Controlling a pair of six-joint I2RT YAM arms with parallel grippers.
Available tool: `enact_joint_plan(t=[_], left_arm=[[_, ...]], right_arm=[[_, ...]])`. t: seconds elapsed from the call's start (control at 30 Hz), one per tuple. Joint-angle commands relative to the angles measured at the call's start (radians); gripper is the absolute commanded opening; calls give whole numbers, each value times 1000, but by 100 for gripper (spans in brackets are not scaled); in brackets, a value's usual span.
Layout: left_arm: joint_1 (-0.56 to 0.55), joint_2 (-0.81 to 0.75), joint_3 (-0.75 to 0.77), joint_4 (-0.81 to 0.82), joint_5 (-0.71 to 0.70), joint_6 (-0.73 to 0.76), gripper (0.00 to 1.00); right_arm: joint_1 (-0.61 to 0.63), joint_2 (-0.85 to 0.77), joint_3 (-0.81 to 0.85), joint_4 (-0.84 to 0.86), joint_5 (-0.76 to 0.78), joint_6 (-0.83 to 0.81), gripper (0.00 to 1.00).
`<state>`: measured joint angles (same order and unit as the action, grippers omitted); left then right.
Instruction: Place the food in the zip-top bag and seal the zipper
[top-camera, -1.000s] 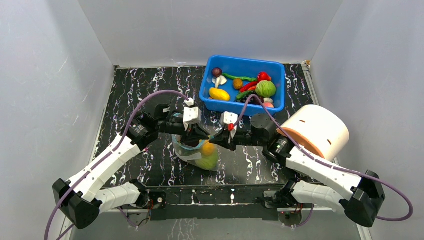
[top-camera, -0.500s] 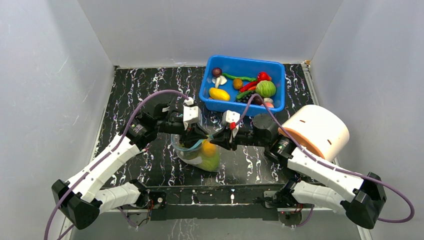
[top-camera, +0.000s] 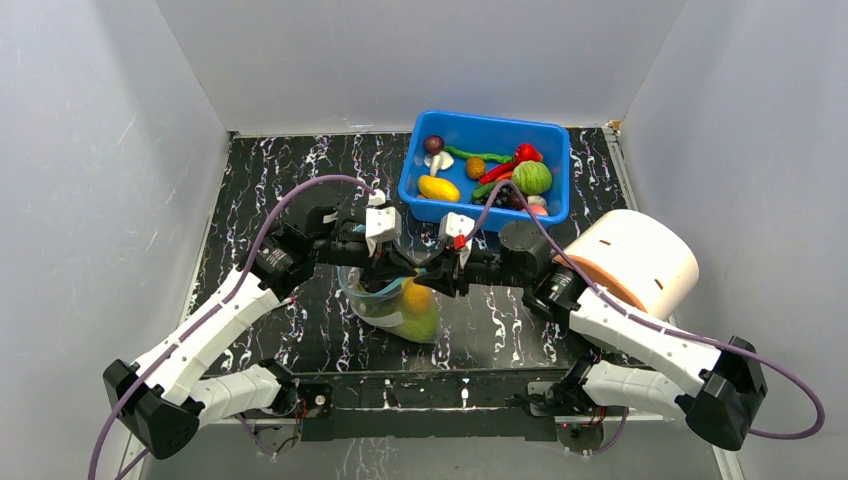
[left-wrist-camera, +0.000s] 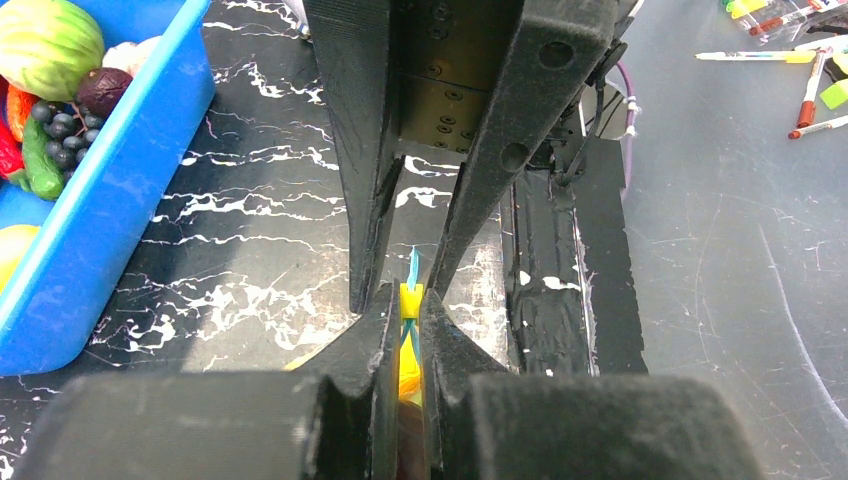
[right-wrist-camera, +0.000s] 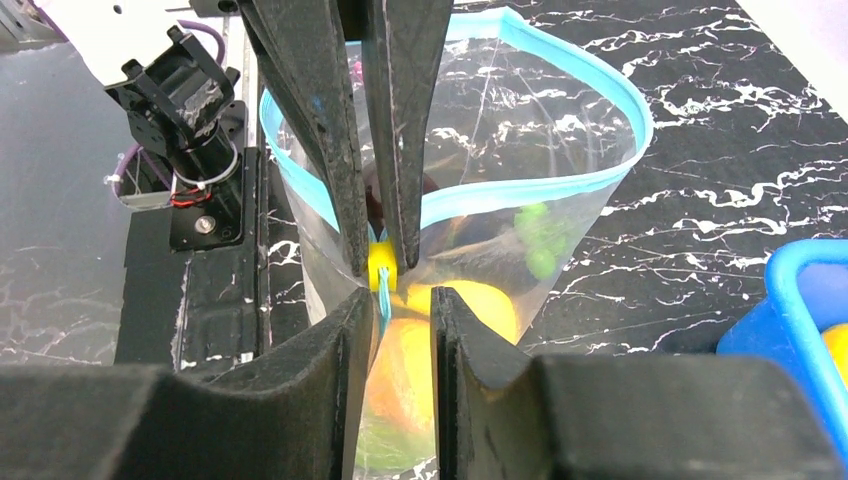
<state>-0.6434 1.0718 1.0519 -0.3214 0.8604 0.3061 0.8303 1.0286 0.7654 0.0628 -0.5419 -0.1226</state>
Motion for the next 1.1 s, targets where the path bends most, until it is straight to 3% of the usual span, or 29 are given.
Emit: enact_joint_plan(t=[0.0,0.1,0.43,1.07], left_arm=[[3,-21,23,30,43,-11,0],[4,-26,28,25,43,-14,0],[4,-37,67,-112,-68,24,0],[4,-75,67,-157,-95,34,0]], right_arm=[[-1,11,73,49,-4,16,21],[0,15,77,42,-4,13,0],[-1,-82,9,101,39,11,0],[-1,-100,-14,97,12,25,0]])
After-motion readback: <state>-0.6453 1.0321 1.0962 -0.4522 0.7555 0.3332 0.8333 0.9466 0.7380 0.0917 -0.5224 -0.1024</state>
